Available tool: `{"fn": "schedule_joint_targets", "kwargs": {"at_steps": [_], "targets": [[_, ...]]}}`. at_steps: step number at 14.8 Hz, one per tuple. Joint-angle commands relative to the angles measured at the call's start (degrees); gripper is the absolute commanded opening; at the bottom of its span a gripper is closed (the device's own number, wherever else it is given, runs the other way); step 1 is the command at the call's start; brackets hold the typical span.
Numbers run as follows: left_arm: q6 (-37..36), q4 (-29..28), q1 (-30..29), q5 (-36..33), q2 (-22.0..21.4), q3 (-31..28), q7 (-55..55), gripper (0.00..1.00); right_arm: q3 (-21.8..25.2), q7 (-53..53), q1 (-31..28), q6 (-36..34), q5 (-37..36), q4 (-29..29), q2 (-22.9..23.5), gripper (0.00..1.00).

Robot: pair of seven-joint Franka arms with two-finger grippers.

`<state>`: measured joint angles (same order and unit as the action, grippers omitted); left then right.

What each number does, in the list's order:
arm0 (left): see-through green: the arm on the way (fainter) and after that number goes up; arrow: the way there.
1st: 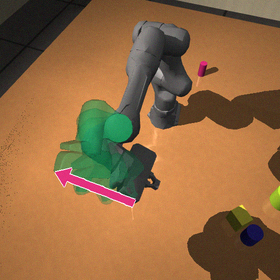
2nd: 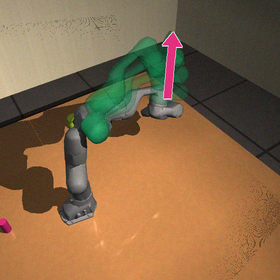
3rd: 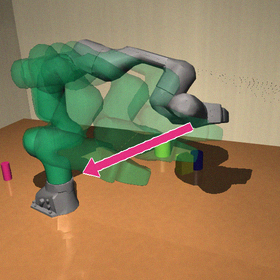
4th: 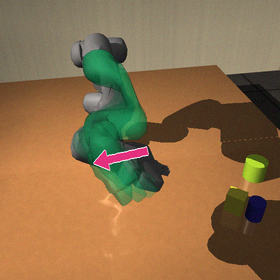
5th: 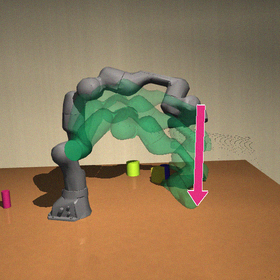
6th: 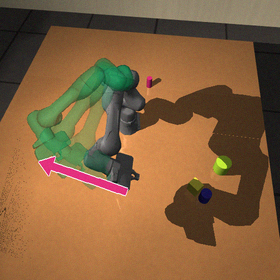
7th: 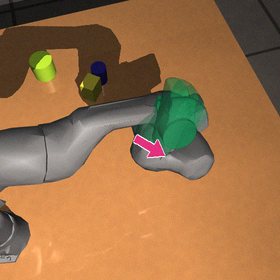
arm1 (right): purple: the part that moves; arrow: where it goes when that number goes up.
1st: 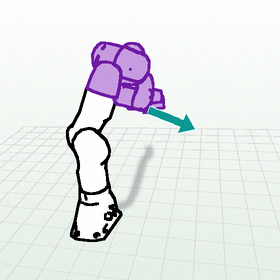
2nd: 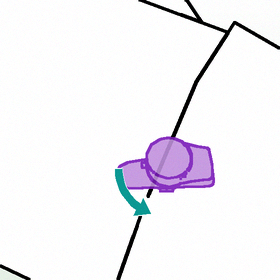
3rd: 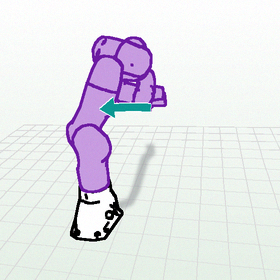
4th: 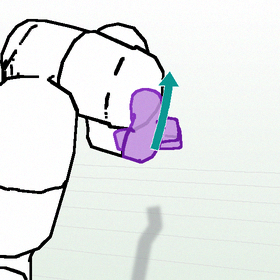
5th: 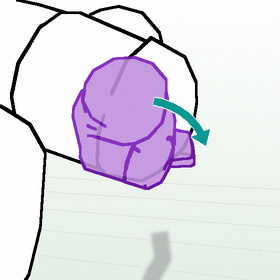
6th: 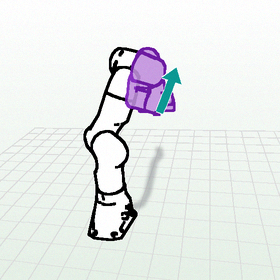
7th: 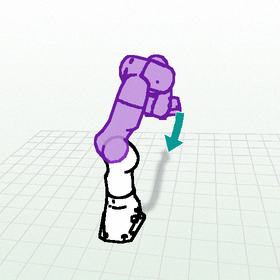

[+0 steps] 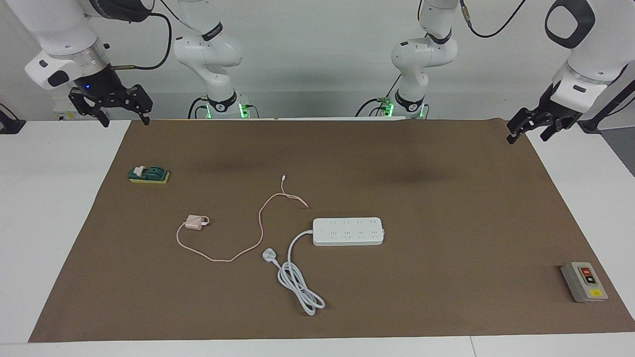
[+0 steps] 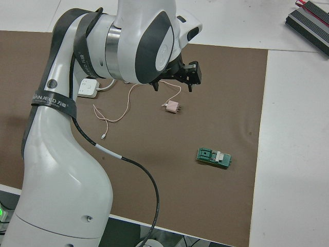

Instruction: Plug charger into power strip

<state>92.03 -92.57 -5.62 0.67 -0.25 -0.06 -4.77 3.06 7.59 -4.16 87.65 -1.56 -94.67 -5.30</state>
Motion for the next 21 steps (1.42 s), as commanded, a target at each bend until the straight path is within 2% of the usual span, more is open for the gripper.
{"fn": "schedule_joint_targets", "kwargs": {"at_steps": [1, 4, 8, 12, 17, 21], "targets": [[-0.2, -1.7, 0.3, -0.1, -1.6, -0.3, 0.1, 1.0, -0.4, -9.6, -0.2, 0.9, 0.7, -2.9, -2.0, 1.0], [-0.2, -1.7, 0.3, -0.1, -1.6, -0.3, 0.1, 1.0, -0.5, -23.4, -0.1, 0.9, 1.0, -4.4, -2.1, 1.0], [0.0, -1.8, 0.3, -0.1, -1.7, -0.3, -0.2, 1.0, -0.4, -35.1, -1.8, 1.0, 2.9, -5.2, -0.1, 1.0], [0.3, -2.3, 0.3, -0.1, -1.7, -0.1, -0.5, 1.0, -0.3, -46.3, -5.4, 3.7, 11.1, -5.7, 3.0, 1.0], [1.0, -2.8, 2.1, -0.1, -1.8, 0.2, -0.3, 1.0, -0.3, -53.1, -8.1, 6.3, 18.5, -5.8, 8.4, 1.0], [6.7, -8.4, 5.3, -0.1, -4.1, 0.2, -0.4, 1.0, -0.3, -56.6, -9.2, 7.4, 22.7, -5.8, 13.1, 1.0]]}}
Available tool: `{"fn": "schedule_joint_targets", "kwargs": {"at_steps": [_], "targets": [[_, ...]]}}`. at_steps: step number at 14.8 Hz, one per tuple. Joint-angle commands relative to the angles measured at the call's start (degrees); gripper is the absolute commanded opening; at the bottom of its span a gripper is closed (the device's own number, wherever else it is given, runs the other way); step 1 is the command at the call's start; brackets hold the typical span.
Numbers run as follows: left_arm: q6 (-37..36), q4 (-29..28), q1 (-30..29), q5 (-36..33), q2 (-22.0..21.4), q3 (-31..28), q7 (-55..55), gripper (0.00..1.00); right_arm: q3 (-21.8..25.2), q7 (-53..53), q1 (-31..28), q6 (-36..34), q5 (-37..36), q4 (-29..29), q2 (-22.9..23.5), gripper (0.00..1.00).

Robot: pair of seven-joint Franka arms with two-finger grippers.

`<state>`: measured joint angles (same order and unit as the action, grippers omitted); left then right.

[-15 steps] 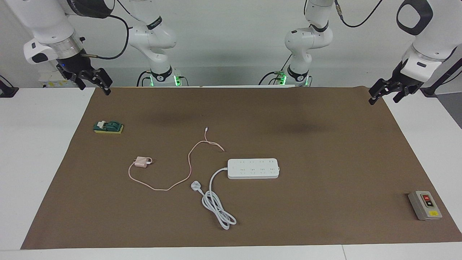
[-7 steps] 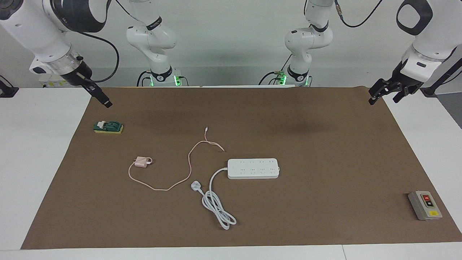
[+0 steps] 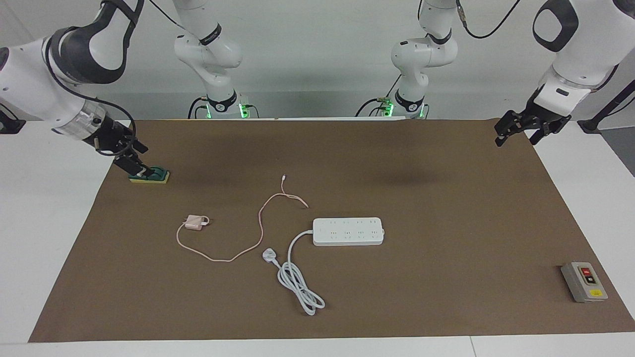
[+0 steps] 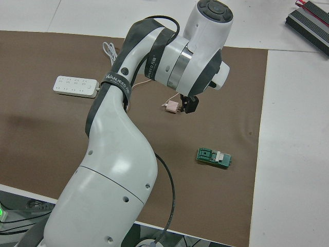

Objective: Plug charger into power strip
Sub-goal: 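Reach the left gripper to the power strip while the right gripper reaches the charger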

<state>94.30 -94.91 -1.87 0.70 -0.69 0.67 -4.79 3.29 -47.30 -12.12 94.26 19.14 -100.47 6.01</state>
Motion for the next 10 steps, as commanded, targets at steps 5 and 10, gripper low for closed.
{"fn": "schedule_joint_targets", "kwargs": {"at_steps": [5, 10], "targets": [[10.5, -7.7, 3.2, -0.1, -3.8, -0.5, -0.2, 1.0, -0.6, -6.0, -1.1, 4.1, 4.3, -0.4, 5.8, 1.0], [14.2, -11.7, 4.0, 0.8, -5.3, -0.3, -0.3, 1.0, -0.6, -6.9, -2.4, 9.0, 10.1, -0.4, 12.4, 1.0]]}}
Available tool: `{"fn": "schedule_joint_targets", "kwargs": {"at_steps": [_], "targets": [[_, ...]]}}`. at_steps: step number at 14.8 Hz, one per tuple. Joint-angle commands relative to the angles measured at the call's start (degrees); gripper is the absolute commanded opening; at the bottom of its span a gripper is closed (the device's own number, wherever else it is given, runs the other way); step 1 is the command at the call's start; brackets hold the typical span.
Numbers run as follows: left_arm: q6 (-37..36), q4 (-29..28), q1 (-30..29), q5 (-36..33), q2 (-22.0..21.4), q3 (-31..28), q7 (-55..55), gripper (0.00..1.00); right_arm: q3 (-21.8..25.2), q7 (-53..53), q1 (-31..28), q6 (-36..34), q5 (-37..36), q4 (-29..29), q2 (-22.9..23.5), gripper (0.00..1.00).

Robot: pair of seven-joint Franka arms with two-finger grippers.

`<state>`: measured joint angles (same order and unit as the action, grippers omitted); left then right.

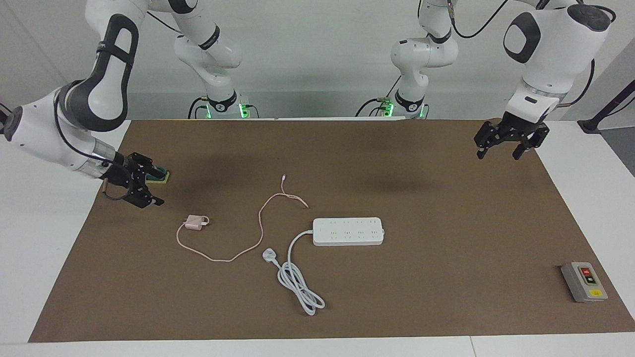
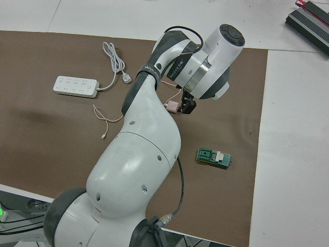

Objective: Plug charger into power strip
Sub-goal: 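Reach the left gripper to the power strip while the right gripper reaches the charger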

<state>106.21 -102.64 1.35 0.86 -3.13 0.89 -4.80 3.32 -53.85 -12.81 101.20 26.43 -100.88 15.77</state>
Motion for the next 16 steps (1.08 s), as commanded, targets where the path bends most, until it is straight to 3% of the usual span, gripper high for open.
{"fn": "schedule_joint_targets", "kwargs": {"at_steps": [1, 3, 5, 10, 16], "targets": [[2.2, -4.3, 0.8, 0.9, -3.0, -0.5, -0.4, 1.0, -0.6, 0.1, -1.8, 2.4, 4.6, 0.0, 3.5, 1.0], [2.1, -5.1, 0.8, 1.1, -3.7, -0.5, -0.5, 1.0, -0.6, 1.8, -2.0, 2.9, 7.0, -0.1, 4.3, 1.0], [1.3, -6.0, 0.6, 6.8, -4.0, -0.5, -2.3, 1.0, -0.6, 3.2, -2.0, 2.9, 9.9, -0.2, 5.1, 1.0], [-2.1, -7.9, 0.8, 26.9, -4.5, -0.5, -3.2, 1.0, -0.6, 5.6, -3.8, 5.0, 14.7, -2.7, 6.0, 1.0], [-5.0, -11.4, 1.1, 58.7, 1.5, -0.5, -12.0, 1.0, -0.6, 5.6, -3.1, 7.2, 16.4, -5.2, 7.1, 1.0]]}}
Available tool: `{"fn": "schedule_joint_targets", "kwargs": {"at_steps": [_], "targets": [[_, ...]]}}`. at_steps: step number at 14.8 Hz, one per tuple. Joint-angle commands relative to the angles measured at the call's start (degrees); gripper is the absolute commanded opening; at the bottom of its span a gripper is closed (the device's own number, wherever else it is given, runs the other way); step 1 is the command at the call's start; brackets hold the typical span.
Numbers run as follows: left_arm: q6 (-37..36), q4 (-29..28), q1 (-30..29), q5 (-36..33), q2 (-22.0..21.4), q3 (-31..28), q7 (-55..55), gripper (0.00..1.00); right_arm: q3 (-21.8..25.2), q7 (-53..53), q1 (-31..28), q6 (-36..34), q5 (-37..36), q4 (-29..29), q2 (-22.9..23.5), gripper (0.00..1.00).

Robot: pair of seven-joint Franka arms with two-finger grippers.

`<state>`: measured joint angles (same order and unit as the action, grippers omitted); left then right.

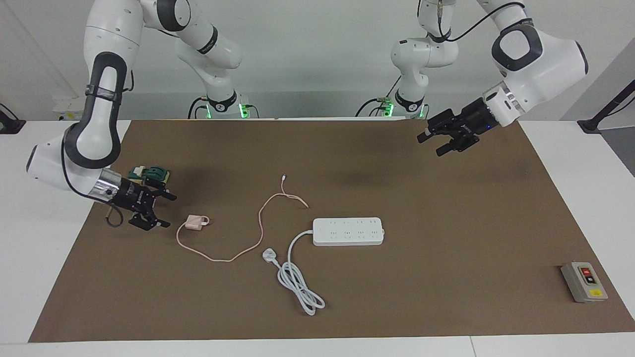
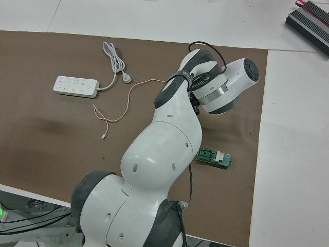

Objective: Plug charger into power strip
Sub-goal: 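Reach the left gripper to the power strip while the right gripper reaches the charger, then grasp the power strip end with the left gripper while the right gripper grasps the charger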

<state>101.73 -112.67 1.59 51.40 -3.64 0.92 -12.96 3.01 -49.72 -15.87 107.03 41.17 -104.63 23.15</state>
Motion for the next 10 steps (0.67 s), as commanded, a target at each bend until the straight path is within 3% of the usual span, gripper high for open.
{"fn": "schedule_joint_targets", "kwargs": {"at_steps": [1, 4, 7, 10], "targets": [[-0.5, -2.0, 2.1, 12.5, 3.1, -0.6, -6.8, 1.0, -0.3, 1.5, 0.0, 1.2, 1.7, -1.5, -0.2, 1.0], [-0.7, -4.7, 4.5, 24.0, 5.9, -0.6, -15.5, 1.0, -0.3, 2.3, 0.2, 1.8, 2.8, -2.7, 0.0, 1.0], [-3.5, -5.9, 5.6, 30.3, 7.9, -0.6, -18.5, 1.0, -0.3, 3.1, 0.7, 3.3, 3.2, -3.1, 0.6, 1.0], [-9.7, -6.4, 6.7, 39.1, 15.0, -0.7, -29.4, 1.0, -0.4, 3.1, 2.0, 6.2, 3.6, -3.1, 1.3, 1.0]]}}
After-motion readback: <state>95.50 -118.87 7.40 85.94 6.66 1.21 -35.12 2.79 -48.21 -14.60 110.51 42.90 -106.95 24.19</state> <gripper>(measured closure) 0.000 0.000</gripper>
